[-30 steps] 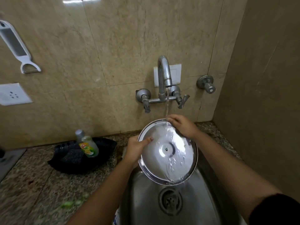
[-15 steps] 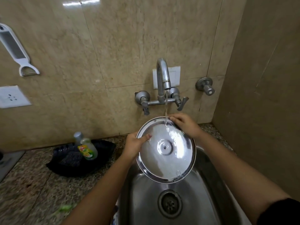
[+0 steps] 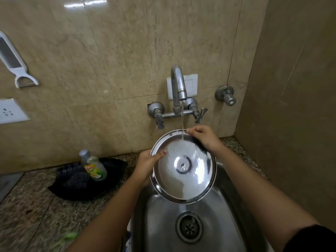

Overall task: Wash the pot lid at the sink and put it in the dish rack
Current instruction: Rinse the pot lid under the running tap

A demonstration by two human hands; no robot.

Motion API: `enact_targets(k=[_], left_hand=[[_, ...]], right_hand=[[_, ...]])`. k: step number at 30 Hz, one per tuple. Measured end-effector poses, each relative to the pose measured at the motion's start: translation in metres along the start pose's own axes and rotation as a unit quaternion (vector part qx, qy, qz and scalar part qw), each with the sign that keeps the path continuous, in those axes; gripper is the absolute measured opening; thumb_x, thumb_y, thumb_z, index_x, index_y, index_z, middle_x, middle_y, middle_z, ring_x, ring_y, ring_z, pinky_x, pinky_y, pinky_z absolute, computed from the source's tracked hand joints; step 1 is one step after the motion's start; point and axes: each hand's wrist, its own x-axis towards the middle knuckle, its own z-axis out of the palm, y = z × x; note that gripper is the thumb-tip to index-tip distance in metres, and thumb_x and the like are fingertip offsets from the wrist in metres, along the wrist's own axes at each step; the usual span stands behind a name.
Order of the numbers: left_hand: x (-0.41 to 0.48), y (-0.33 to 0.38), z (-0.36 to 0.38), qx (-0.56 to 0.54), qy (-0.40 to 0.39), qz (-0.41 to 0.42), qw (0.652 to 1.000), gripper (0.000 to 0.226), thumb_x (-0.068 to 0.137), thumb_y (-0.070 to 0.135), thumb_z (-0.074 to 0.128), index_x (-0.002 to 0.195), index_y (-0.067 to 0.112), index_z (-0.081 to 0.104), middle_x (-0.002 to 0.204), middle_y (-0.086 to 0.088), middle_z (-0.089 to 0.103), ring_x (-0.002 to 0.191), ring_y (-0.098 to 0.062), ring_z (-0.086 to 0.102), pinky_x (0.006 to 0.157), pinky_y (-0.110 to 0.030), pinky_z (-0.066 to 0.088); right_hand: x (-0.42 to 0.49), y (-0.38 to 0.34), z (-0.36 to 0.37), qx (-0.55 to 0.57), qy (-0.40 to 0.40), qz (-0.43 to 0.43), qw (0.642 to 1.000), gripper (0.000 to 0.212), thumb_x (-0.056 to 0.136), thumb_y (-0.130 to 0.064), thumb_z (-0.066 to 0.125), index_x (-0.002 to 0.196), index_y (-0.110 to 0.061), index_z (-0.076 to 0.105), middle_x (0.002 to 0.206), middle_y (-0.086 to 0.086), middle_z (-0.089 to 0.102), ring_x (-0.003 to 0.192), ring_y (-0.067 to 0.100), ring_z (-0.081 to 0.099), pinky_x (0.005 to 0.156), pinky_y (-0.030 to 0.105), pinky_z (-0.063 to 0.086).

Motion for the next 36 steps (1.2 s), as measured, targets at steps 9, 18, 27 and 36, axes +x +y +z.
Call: enact_targets(k=[9,18,27,36], left_hand=[[0.016,0.017,0.01,0.111,-0.108,-0.004,0.988,0.024,0.079,0.015,0.074,0.101,0.006,0.072,0.099,-0.022,0.073,0.088,-0.036,0.069,0.086,-0.046,0.053],[0.015,0.018,0.016,0.105,-0.07,0.032,0.992,0.022,0.083,0.009,0.069,0.103,-0.001,0.07,0.094,-0.02,0.072,0.079,-0.026,0.069,0.07,-0.029,0.056],[0.004,-0.002,-0.008,-0.019,0.024,0.012,0.999,0.018,0.082,0.014,0.07,0.098,0.007,0.072,0.089,-0.012,0.075,0.08,-0.027,0.071,0.076,-0.038,0.058],[0.019,0.013,0.006,0.135,-0.114,0.019,0.984,0.032,0.082,0.018,0.071,0.086,-0.013,0.066,0.075,-0.022,0.065,0.063,-0.023,0.058,0.059,-0.028,0.043]], right_hand=[[0.007,-0.02,0.023,-0.113,-0.092,-0.071,0.987,0.019,0.081,-0.022,0.074,0.086,-0.004,0.074,0.081,0.014,0.071,0.074,0.016,0.063,0.071,0.032,0.05],[0.013,-0.023,0.032,-0.119,-0.14,-0.118,0.976,0.022,0.079,-0.015,0.075,0.1,-0.011,0.074,0.091,-0.001,0.074,0.083,0.006,0.066,0.079,0.025,0.052],[0.0,0.009,-0.007,0.138,0.055,0.034,0.988,0.024,0.09,-0.009,0.06,0.111,-0.002,0.067,0.095,0.007,0.07,0.087,0.021,0.066,0.069,0.015,0.053],[0.006,-0.004,0.043,-0.047,-0.131,-0.047,0.989,0.015,0.081,-0.001,0.07,0.094,0.007,0.071,0.08,0.012,0.07,0.073,0.012,0.064,0.076,0.026,0.052]])
